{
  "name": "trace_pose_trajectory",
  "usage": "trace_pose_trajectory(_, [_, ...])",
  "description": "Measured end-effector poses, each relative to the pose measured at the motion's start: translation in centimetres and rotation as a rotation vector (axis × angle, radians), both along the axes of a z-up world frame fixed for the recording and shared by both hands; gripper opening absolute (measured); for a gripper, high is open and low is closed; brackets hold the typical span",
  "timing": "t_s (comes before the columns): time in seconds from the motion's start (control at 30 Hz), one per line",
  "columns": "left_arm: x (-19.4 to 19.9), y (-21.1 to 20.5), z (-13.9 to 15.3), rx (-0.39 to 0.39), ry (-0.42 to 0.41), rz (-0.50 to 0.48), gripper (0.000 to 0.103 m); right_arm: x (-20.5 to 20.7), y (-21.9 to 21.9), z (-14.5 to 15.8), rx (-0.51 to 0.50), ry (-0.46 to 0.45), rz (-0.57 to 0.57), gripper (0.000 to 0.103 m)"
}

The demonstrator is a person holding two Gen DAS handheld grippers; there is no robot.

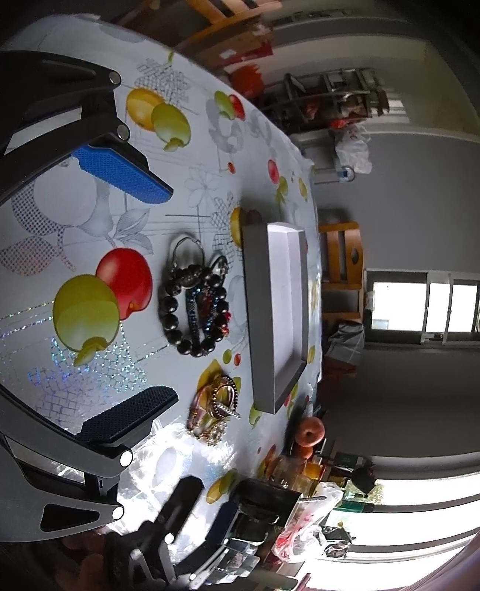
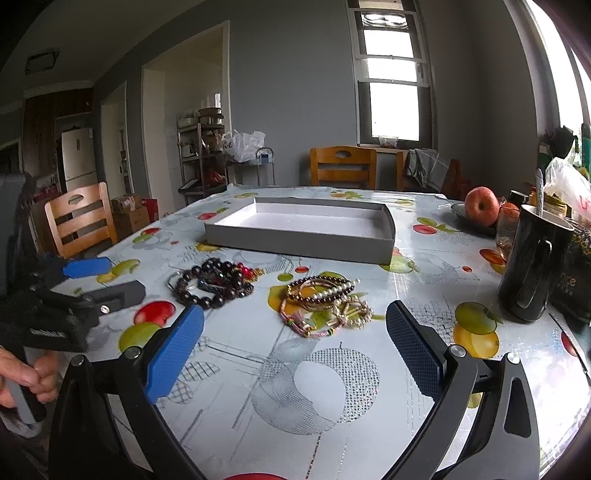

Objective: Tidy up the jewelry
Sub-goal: 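Lower the left tool onto the red beaded tassel pendant and close it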

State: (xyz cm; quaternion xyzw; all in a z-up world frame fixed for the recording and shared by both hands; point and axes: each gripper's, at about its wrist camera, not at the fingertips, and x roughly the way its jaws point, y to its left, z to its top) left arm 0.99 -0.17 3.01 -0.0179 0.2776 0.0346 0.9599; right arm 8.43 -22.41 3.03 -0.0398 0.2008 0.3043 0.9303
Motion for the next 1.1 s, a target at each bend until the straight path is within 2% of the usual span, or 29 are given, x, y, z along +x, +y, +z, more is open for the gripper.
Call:
trace_pose_trajectory(0.17, [0.9,0.0,1.0,0.045,-0.004,-0.009,0.099,0.3,-0.1,2.3,-0.018,-0.021,-0.001,0.097])
trace_pose_trajectory(0.37, [3.0,1.0,2.0,0.042,0.019,-0.035,0.099,2.6,0.4,3.7,-0.059,0.017,-0.001,0.097])
trace_pose_trajectory(0.43, [3.7,1.1,2.0,0.047,0.039,-0.058,0.099,3.6,0.8,3.5,-0.092,0.042,-0.004,0.097])
trace_pose_trajectory(0.5, [4.9,1.4,1.7,0.031,0.07,-0.083,0.099,4.5,1.2,3.0,-0.116,0.073,-0.004,0.09])
trace_pose_trajectory(0.6, [6.3,1.6,0.8,0.023,0.115,-0.103,0.099,5.7,1.7,2.1,-0.141,0.124,0.007,0.087])
trace_pose_trajectory(0.93, [9.1,1.6,0.4,0.045,0.154,-0.151,0.097,7.3,2.8,1.1,-0.201,0.18,0.045,0.085])
trace_pose_trajectory(1.07, [11.0,3.1,-0.2,-0.014,0.196,-0.153,0.096,7.4,3.0,1.3,-0.204,0.177,0.054,0.085])
trace_pose_trajectory(1.1, [11.2,3.4,-0.3,-0.026,0.203,-0.156,0.093,7.5,3.1,1.3,-0.205,0.178,0.055,0.085])
